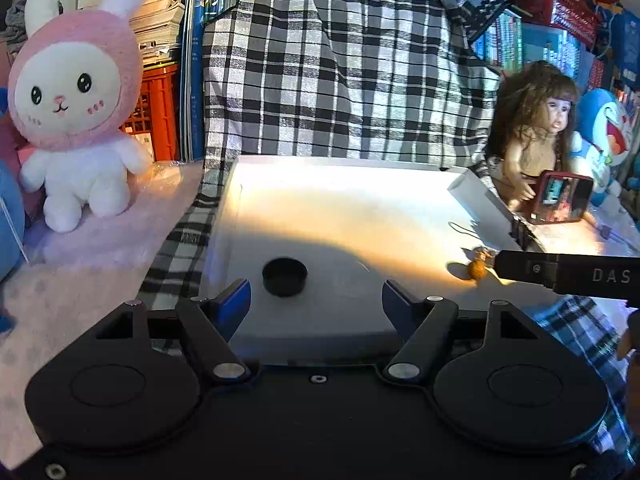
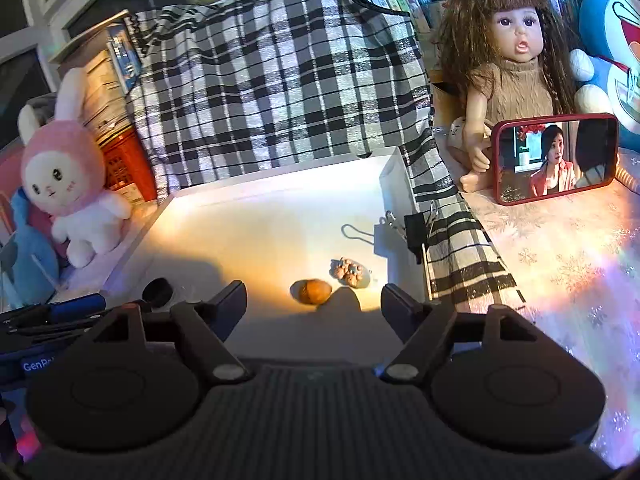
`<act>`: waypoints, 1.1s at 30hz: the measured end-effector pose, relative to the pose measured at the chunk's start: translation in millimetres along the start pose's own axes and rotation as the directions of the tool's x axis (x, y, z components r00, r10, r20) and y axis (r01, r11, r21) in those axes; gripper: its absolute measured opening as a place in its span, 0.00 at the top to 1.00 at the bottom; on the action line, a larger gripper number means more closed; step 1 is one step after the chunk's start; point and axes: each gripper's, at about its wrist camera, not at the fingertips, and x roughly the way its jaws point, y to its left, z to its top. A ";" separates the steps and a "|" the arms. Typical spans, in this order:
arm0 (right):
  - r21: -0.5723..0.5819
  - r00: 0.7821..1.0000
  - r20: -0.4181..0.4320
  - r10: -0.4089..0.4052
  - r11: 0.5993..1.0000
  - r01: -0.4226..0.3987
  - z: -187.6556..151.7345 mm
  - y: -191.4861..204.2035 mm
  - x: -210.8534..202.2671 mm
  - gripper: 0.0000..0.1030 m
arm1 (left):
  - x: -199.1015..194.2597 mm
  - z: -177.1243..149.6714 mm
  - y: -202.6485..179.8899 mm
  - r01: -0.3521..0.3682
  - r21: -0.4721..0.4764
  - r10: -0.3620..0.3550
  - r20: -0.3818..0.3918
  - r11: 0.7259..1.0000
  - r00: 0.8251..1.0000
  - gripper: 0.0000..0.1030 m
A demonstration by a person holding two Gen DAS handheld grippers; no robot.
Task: Organize rigid objects
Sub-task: 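Withdraw both tools from the tray back toward the items on the cloth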
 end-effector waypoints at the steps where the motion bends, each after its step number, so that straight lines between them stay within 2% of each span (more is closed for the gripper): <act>1: -0.007 1.000 0.003 0.000 1.000 0.000 -2.0 0.5 -2.8 0.18 | -3.8 -2.6 0.4 0.005 -0.002 -0.005 -0.001 1.000 1.000 0.31; 7: -0.026 1.000 0.018 0.014 1.000 -0.013 -13.5 0.4 -22.4 0.15 | -27.2 -17.1 -2.4 0.023 0.001 -0.023 0.015 1.000 1.000 0.28; 19: -0.096 0.994 0.103 0.025 0.995 -0.015 -29.7 6.6 -65.8 0.13 | -70.7 -39.5 -18.1 0.062 0.043 -0.064 0.059 0.997 0.996 0.27; 33: -0.211 0.985 0.168 0.029 0.978 0.007 -68.5 17.7 -107.1 0.06 | -115.5 -77.6 -32.3 0.072 0.080 -0.081 0.117 0.994 0.990 0.25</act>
